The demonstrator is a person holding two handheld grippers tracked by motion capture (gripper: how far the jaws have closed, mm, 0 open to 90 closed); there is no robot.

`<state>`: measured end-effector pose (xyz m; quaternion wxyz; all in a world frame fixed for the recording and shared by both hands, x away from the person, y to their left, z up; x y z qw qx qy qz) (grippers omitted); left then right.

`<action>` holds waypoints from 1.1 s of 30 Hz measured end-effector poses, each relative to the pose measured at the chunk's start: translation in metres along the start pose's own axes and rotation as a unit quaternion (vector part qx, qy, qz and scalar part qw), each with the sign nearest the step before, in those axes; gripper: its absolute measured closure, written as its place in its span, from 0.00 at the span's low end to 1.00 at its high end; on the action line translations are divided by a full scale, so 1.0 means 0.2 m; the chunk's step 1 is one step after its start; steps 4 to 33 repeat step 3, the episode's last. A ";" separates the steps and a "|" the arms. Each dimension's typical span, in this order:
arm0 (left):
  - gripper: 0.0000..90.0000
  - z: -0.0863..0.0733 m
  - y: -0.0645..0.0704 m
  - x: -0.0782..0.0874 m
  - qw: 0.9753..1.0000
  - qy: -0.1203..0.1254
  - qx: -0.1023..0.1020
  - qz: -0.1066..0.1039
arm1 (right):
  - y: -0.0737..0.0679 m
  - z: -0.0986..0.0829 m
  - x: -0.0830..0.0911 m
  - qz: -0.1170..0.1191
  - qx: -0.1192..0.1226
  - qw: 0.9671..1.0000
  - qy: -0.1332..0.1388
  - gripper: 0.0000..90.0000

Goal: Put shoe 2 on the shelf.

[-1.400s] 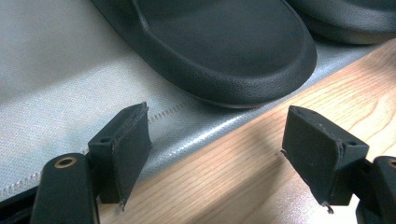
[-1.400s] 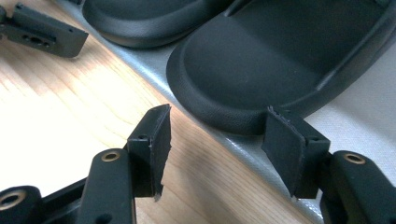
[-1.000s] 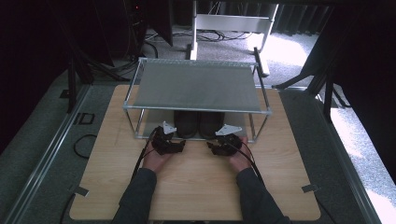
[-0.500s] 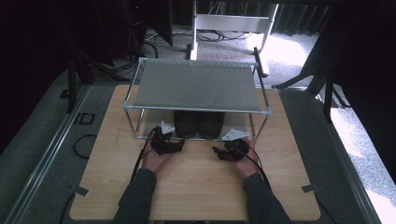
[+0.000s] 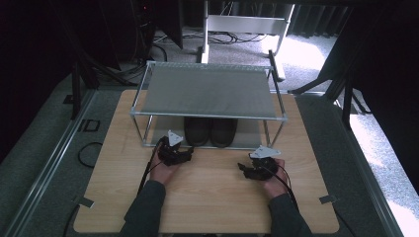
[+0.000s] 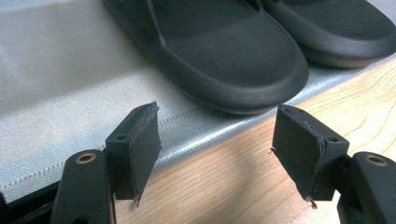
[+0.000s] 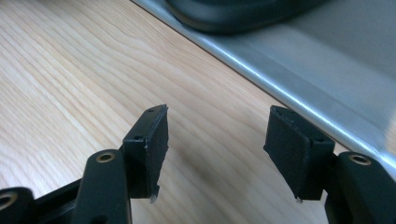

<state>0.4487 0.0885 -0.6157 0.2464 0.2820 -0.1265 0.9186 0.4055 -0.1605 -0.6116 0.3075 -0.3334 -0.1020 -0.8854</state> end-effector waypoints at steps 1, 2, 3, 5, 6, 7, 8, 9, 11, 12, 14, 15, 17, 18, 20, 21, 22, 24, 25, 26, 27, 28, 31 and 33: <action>0.36 0.00 0.00 0.00 1.000 0.001 0.000 0.000 | 0.01 -0.01 0.01 -0.003 -0.003 1.000 -0.001 0.43; 0.36 0.00 0.00 0.01 1.000 0.002 0.001 0.001 | 0.03 -0.02 0.03 -0.009 -0.005 1.000 -0.002 0.43; 0.36 0.00 0.00 0.01 1.000 0.003 0.000 0.001 | 0.04 -0.03 0.04 -0.013 -0.006 1.000 -0.002 0.43; 0.36 0.00 0.00 0.01 1.000 0.003 0.000 0.001 | 0.04 -0.03 0.04 -0.013 -0.006 1.000 -0.002 0.43; 0.36 0.00 0.00 0.01 1.000 0.003 0.000 0.001 | 0.04 -0.03 0.04 -0.013 -0.006 1.000 -0.002 0.43; 0.36 0.00 0.00 0.01 1.000 0.003 0.000 0.001 | 0.04 -0.03 0.04 -0.013 -0.006 1.000 -0.002 0.43; 0.36 0.00 0.00 0.01 1.000 0.003 0.000 0.001 | 0.04 -0.03 0.04 -0.013 -0.006 1.000 -0.002 0.43; 0.36 0.00 0.00 0.01 1.000 0.003 0.000 0.001 | 0.04 -0.03 0.04 -0.013 -0.006 1.000 -0.002 0.43; 0.36 0.00 0.00 0.01 1.000 0.003 0.000 0.001 | 0.04 -0.03 0.04 -0.013 -0.006 1.000 -0.002 0.43; 0.36 0.00 0.00 0.01 1.000 0.003 0.000 0.001 | 0.04 -0.03 0.04 -0.013 -0.006 1.000 -0.002 0.43; 0.36 0.00 0.00 0.01 1.000 0.003 0.000 0.001 | 0.04 -0.03 0.04 -0.013 -0.006 1.000 -0.002 0.43; 0.36 0.00 0.00 0.01 1.000 0.003 0.000 0.001 | 0.04 -0.03 0.04 -0.013 -0.006 1.000 -0.002 0.43; 0.36 0.00 0.00 0.01 1.000 0.003 0.000 0.001 | 0.04 -0.03 0.04 -0.013 -0.006 1.000 -0.002 0.43; 0.36 0.00 0.00 0.01 1.000 0.003 0.000 0.001 | 0.04 -0.03 0.04 -0.013 -0.006 1.000 -0.002 0.43; 0.36 0.00 0.00 0.01 1.000 0.003 0.000 0.001 | 0.04 -0.03 0.04 -0.013 -0.006 1.000 -0.002 0.43; 0.36 0.00 0.00 0.01 1.000 0.003 0.000 0.001 | 0.04 -0.03 0.04 -0.013 -0.006 1.000 -0.002 0.43; 0.36 0.00 0.00 0.01 1.000 0.003 0.000 0.001 | 0.04 -0.03 0.04 -0.013 -0.006 1.000 -0.002 0.43; 0.36 0.00 0.00 0.01 1.000 0.003 0.000 0.001 | 0.04 -0.03 0.04 -0.013 -0.006 1.000 -0.002 0.43; 0.36 0.00 0.00 0.01 1.000 0.003 0.000 0.001 | 0.04 -0.03 0.04 -0.013 -0.006 1.000 -0.002 0.43; 0.36 0.00 0.00 0.01 1.000 0.003 0.000 0.001 | 0.04 -0.03 0.04 -0.013 -0.006 1.000 -0.002 0.43; 0.36 0.00 0.00 0.01 1.000 0.003 0.000 0.001 | 0.04 -0.03 0.04 -0.013 -0.006 1.000 -0.002 0.43; 0.36 0.00 0.00 0.01 1.000 0.003 0.000 0.001 | 0.04 -0.03 0.04 -0.013 -0.006 1.000 -0.002 0.43; 0.36 0.00 0.00 0.01 1.000 0.003 0.000 0.001 | 0.04 -0.03 0.04 -0.013 -0.006 1.000 -0.002 0.43; 0.36 0.00 0.00 0.01 1.000 0.003 0.000 0.001 | 0.04 -0.03 0.04 -0.013 -0.006 1.000 -0.002 0.43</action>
Point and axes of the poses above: each handheld gripper's, and its own axes: x roughly backward along the jaws, z roughly out of its top, y roughly to its right, the point moved 10 cm from there along -x, roughly forward along the jaws, and after that the axes turned 7 degrees about -x, right-handed, at the moved point
